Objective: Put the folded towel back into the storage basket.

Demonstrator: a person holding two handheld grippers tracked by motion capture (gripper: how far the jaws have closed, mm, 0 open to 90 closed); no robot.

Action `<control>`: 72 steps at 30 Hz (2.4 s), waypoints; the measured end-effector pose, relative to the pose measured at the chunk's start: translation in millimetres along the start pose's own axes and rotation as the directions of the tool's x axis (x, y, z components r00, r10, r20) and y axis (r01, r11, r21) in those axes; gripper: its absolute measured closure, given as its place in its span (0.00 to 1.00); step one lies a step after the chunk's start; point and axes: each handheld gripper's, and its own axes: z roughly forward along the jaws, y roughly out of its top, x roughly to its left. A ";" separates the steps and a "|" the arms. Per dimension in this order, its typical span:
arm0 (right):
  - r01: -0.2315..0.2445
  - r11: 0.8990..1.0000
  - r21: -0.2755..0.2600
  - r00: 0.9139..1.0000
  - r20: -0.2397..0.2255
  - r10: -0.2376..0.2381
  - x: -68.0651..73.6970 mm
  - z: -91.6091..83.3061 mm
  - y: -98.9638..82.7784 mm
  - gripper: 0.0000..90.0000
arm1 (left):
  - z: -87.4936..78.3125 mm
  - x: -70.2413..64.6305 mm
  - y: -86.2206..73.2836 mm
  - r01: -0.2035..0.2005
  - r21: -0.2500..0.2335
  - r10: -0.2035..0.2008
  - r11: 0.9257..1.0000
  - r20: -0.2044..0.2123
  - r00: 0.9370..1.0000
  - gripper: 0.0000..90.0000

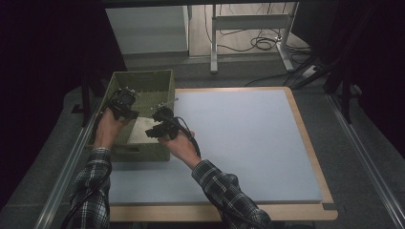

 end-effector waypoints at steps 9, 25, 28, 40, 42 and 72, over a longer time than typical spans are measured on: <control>0.069 0.997 -0.024 0.998 0.009 -0.069 -1.9 -18.3 1.1 0.57 | -4.4 -3.2 -0.7 0.029 -0.013 -0.029 0.999 0.033 0.999 0.48; 0.172 0.982 -0.072 0.983 0.081 -0.166 -21.0 -65.7 -13.8 0.34 | -13.2 -12.6 0.4 0.098 -0.049 -0.086 0.994 0.197 0.977 0.23; 0.186 0.980 -0.065 0.979 0.091 -0.180 -27.3 -73.0 -20.9 0.32 | -15.5 -16.8 2.4 0.089 -0.046 -0.077 0.995 0.214 0.974 0.21; 0.216 0.975 -0.042 0.970 0.122 -0.210 -49.6 -103.2 -53.8 0.27 | -35.7 -41.7 20.6 0.055 -0.098 -0.022 0.994 0.309 0.951 0.15; 0.219 0.975 -0.034 0.969 0.128 -0.213 -53.0 -108.1 -59.7 0.26 | -38.4 -48.4 25.0 0.046 -0.105 -0.010 0.993 0.322 0.947 0.14; 0.144 0.989 -0.020 0.965 0.222 -0.136 -102.8 -192.4 -149.1 0.22 | -45.7 -182.8 74.7 -0.117 -0.201 0.201 0.973 0.474 0.857 0.04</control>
